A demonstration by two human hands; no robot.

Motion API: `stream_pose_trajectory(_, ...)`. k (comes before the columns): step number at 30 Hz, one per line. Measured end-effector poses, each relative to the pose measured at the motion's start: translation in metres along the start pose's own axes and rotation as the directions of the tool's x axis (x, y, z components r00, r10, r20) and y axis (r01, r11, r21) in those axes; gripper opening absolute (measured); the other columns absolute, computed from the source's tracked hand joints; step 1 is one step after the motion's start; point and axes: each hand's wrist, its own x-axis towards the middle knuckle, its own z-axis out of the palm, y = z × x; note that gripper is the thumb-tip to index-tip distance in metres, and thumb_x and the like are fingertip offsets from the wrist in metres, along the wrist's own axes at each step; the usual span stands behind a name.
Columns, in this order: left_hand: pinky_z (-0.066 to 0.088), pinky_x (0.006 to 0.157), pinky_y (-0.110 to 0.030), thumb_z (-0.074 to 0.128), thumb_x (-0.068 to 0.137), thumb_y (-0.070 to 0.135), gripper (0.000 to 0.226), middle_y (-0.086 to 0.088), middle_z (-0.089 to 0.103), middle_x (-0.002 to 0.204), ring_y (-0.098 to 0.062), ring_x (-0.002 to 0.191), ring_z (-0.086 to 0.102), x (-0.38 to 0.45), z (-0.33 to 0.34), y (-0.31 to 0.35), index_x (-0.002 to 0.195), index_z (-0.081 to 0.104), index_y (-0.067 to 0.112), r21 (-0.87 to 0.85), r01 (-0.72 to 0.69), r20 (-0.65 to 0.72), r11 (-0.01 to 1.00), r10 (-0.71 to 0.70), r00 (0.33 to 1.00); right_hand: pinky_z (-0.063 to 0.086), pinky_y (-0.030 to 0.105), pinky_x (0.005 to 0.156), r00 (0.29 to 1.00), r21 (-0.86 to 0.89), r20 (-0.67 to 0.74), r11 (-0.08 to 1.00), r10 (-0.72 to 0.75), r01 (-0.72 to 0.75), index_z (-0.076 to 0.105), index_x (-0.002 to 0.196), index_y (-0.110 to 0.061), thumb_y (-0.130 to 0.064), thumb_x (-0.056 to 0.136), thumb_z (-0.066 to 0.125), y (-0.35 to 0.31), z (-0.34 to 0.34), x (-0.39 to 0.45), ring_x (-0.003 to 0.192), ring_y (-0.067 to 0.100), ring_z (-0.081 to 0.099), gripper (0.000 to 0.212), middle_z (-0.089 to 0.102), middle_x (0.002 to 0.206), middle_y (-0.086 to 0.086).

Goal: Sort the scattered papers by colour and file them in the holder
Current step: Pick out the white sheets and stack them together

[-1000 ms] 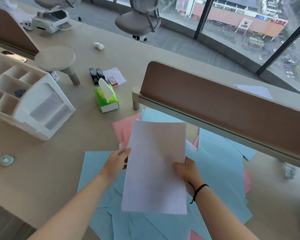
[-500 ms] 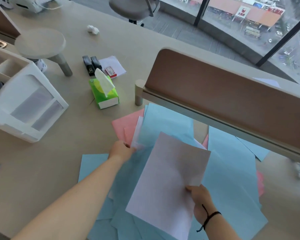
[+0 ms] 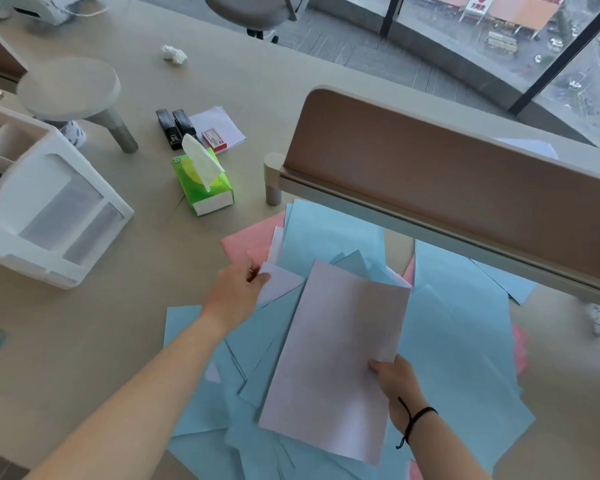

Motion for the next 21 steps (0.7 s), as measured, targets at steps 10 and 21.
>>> stream_pose_trajectory(10,0.038,0.054,-0.026,0.058,0.097,0.024,0.011,0.004,0.058,0.067,-0.019,0.059,0.049,-0.075,-0.045,0.077,0.093,0.054,0.015,0.027,-0.495,-0.465,0.869,0.449,0.763,0.059,0.040,0.068,0.999,0.014,0.051,1.000,0.012,-0.013,0.065,0.098,-0.013,0.008,0.090,0.048,-0.002,-0.012,-0.017,0.082,0.033,0.068,0.028,0.071,0.095,0.014)
stream_pose_trajectory(21,0.057,0.066,-0.028,0.059,0.092,0.024,0.013,0.007,0.073,0.098,-0.018,0.085,0.071,-0.186,0.108,0.013,0.104,0.064,0.022,0.062,-0.745,0.175,0.665,0.727,0.664,0.053,0.050,0.098,0.973,0.269,0.214,0.952,0.091,-0.148,0.068,0.114,-0.009,-0.038,0.100,0.056,0.016,-0.047,-0.027,0.106,0.039,0.069,0.035,0.076,0.107,0.018)
